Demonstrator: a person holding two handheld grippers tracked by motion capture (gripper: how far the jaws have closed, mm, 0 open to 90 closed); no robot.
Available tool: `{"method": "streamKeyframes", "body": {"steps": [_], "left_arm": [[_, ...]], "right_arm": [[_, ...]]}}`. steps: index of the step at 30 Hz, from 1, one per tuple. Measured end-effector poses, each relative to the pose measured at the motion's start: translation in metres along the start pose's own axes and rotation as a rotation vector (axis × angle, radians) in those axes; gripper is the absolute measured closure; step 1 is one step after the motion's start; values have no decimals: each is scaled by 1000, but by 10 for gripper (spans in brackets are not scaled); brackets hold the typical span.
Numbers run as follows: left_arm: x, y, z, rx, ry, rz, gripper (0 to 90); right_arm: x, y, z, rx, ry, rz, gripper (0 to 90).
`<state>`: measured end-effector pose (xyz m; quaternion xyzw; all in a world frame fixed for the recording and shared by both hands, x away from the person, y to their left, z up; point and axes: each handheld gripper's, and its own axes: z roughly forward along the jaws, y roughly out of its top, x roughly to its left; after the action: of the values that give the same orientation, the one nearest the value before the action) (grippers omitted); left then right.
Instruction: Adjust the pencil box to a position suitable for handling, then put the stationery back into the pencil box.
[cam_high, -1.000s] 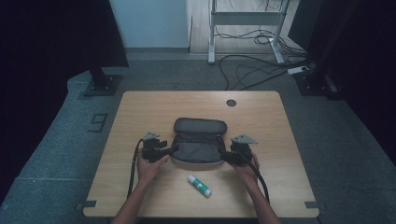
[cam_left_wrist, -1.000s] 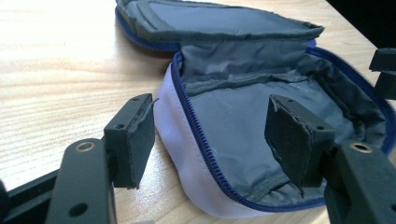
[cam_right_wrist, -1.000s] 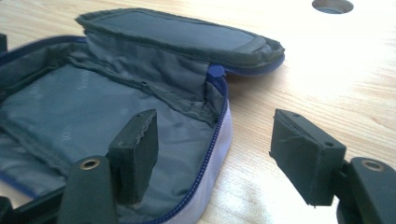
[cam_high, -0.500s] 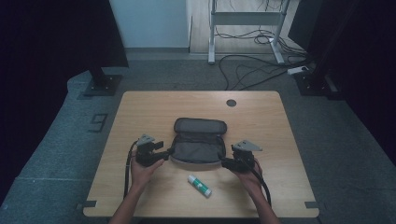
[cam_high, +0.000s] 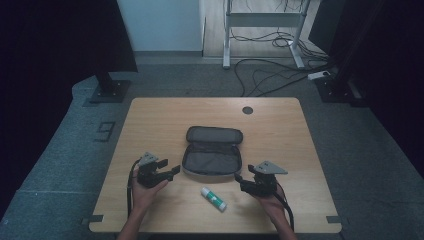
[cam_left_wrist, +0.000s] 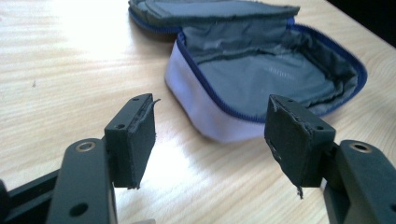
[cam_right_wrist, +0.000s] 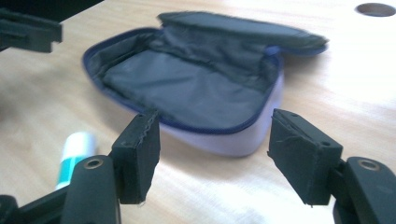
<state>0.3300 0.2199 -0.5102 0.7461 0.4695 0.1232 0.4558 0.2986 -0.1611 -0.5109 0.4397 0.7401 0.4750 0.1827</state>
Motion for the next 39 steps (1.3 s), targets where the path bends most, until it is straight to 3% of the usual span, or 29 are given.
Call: {"method": "streamKeyframes", "body": {"steps": [11,24,39], "left_arm": [[5,-15,-5,24,17,7,342],[11,-28,-6,42,15,-15,345],[14,-29,-11,26,19,-22,344]], "right_arm": [[31,-13,-4,41,82,-81,345],[39,-22,-2,52,114,-81,368],[65,-27,12,87,171,-139,390]]}}
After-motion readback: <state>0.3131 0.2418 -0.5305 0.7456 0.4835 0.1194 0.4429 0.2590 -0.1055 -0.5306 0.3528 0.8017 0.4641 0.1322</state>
